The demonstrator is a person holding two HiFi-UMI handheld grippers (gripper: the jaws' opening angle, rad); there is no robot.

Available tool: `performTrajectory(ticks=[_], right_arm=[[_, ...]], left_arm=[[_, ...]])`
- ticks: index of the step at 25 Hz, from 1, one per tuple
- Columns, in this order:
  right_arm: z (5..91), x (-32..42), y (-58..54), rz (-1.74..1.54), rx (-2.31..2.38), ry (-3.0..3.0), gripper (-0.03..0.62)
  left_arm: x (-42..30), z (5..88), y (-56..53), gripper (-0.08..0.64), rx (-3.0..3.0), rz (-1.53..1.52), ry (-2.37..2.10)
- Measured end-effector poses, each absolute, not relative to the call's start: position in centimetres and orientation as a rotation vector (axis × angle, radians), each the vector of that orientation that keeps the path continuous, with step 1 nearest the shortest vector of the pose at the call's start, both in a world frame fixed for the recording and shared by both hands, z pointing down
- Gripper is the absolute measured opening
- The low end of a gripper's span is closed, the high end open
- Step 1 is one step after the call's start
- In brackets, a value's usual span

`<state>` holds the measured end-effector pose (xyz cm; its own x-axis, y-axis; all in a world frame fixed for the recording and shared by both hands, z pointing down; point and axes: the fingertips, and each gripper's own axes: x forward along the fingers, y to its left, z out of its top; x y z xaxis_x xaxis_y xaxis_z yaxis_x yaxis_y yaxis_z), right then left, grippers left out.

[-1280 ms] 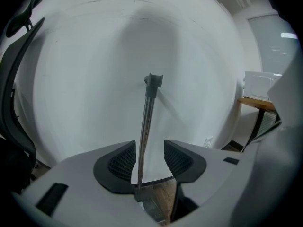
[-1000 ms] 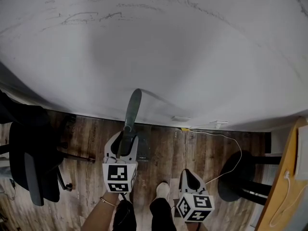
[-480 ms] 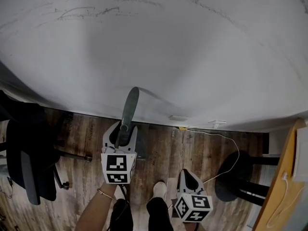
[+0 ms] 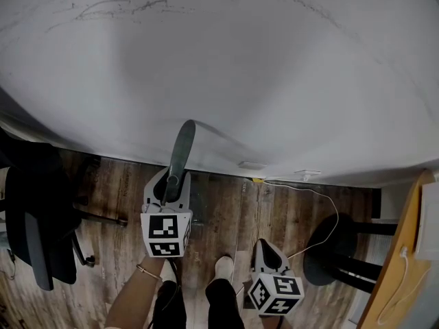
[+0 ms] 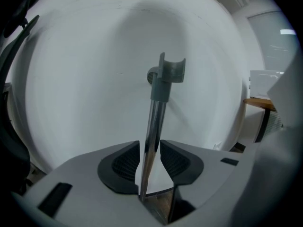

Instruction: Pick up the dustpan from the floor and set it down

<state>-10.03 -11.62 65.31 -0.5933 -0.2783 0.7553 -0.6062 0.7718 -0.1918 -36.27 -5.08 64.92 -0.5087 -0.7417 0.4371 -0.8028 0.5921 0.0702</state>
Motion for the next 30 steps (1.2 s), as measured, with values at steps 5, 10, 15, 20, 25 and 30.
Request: performTrajectory(ticks=[5,10,15,20,25,30], right_arm=[[65.3,-10.2,-11.5,0.59,0.658,-2.22,0.032],[65.5,-10.1,-11.5,0.621,0.666,-2.212,0.032],[65.6,-10.0,-11.4,0.627,0.675,-2.21,0.032],[65.6,-10.0,-11.3,0.635,0.687,-2.213,0.032],[65.6,-9.8,-11.2,0.635,0.702,-2.219,0.032],[65.0,-9.7,-11.0,0.657,0.737,-2.234,0.032]], left_arm=[[-36.2,65.0,-5.3,0.118,1.246,0.203,-2.389],[-36.1,64.9,-5.3,0.107,1.244,0.211,-2.386],[-35.3,64.8,-4.6,0.1,1.227,0.251,-2.405],[-34.4,64.3,-3.9,0.094,1.225,0.281,-2.441],[-33.4,64.0,-3.8,0.092,1.264,0.305,-2.428],[-32.3,63.4,-3.0,0.092,1.304,0.303,-2.407]])
